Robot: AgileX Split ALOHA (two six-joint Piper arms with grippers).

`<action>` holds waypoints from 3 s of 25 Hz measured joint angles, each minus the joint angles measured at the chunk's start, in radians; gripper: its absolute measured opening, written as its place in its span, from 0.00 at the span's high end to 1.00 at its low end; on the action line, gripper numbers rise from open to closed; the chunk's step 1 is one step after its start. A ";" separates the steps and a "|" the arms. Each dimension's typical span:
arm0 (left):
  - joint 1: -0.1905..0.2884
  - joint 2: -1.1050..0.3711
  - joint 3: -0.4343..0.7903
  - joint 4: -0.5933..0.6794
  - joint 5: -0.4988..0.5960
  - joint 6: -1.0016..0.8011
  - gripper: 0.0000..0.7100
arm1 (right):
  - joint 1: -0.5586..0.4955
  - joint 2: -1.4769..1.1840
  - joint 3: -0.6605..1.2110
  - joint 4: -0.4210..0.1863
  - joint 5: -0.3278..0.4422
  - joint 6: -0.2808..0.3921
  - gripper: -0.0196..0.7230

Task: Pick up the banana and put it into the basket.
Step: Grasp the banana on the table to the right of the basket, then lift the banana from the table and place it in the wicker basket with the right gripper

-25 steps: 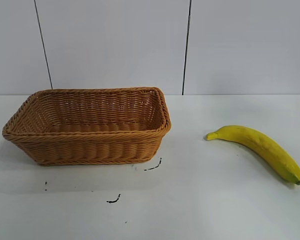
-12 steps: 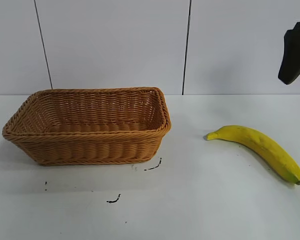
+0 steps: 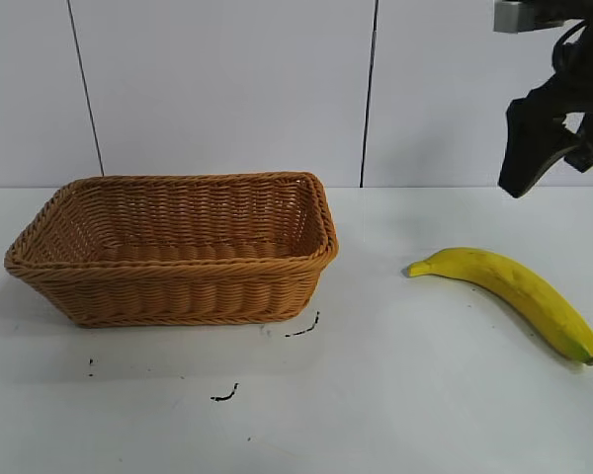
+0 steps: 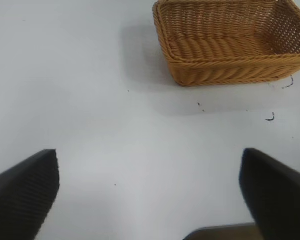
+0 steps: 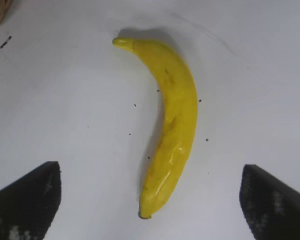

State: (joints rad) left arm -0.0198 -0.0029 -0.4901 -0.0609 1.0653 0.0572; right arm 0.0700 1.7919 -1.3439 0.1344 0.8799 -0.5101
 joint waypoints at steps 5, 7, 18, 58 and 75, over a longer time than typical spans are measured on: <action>0.000 0.000 0.000 0.000 0.000 0.000 0.02 | 0.002 0.084 0.000 -0.022 -0.101 0.026 0.04; 0.000 0.000 0.000 0.000 0.000 0.000 0.02 | 0.002 0.103 0.000 -0.023 -0.116 0.031 0.04; 0.000 0.000 0.000 0.000 0.000 0.000 0.02 | 0.002 0.335 0.000 -0.032 -0.269 0.134 0.04; 0.000 0.000 0.000 0.000 0.000 0.000 0.02 | 0.031 0.238 -0.433 -0.081 0.227 0.182 0.54; 0.000 0.000 0.000 0.000 0.000 0.000 0.02 | 0.418 0.545 -1.068 -0.134 0.259 -0.059 0.54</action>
State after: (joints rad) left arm -0.0198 -0.0029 -0.4901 -0.0609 1.0653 0.0572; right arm 0.4884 2.3373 -2.4114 0.0000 1.1392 -0.5687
